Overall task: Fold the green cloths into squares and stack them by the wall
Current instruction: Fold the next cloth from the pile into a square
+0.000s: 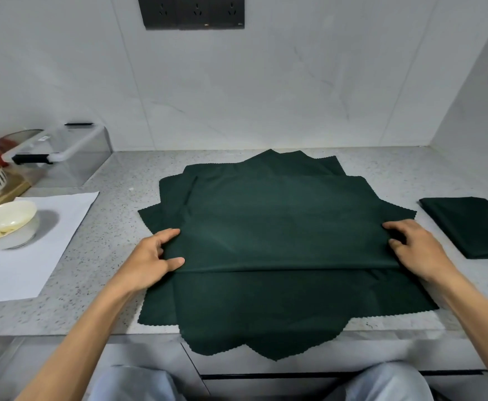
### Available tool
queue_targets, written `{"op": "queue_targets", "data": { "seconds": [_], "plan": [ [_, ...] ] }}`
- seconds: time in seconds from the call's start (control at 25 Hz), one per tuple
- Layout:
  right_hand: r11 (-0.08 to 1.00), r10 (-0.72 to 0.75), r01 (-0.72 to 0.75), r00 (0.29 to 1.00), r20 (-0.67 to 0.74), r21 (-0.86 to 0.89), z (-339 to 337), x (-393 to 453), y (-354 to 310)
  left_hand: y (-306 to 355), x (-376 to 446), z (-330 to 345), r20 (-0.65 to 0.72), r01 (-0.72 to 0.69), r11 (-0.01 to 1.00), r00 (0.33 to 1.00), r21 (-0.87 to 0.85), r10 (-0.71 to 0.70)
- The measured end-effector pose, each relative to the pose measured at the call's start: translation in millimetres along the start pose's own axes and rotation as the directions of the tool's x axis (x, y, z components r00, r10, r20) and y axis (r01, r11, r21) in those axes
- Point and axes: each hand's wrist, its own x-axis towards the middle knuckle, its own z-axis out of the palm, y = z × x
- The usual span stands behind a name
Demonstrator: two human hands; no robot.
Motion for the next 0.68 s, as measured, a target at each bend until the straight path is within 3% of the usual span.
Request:
{"op": "queue_targets", "data": {
  "seconds": [0.2, 0.28, 0.4, 0.52, 0.68],
  "plan": [
    [0.997, -0.001, 0.0, 1.0, -0.014, -0.075, 3, -1, -2, -9, 3, 2, -0.05, -0.031, 0.957, 0.998, 0.29, 0.047],
    [0.997, -0.009, 0.005, 0.999, -0.048, -0.076, 5, -5, -1, -11, 4, 5, -0.053, -0.056, 0.944, 0.996, 0.326, 0.077],
    [0.997, -0.015, 0.005, 0.993, -0.115, -0.08, 7, -11, 0, -15, 1, 6, -0.069, -0.067, 0.947, 0.993, 0.314, 0.093],
    [0.998, 0.016, -0.022, 0.995, -0.093, -0.065, 6, -12, 0, -17, 0, 3, -0.08, -0.088, 0.966, 0.991, 0.242, 0.11],
    [0.99, 0.121, -0.117, 0.991, -0.06, 0.073, -1, -8, 1, -20, -2, 2, -0.272, -0.06, 0.997, 0.96, 0.053, 0.072]
  ]
}}
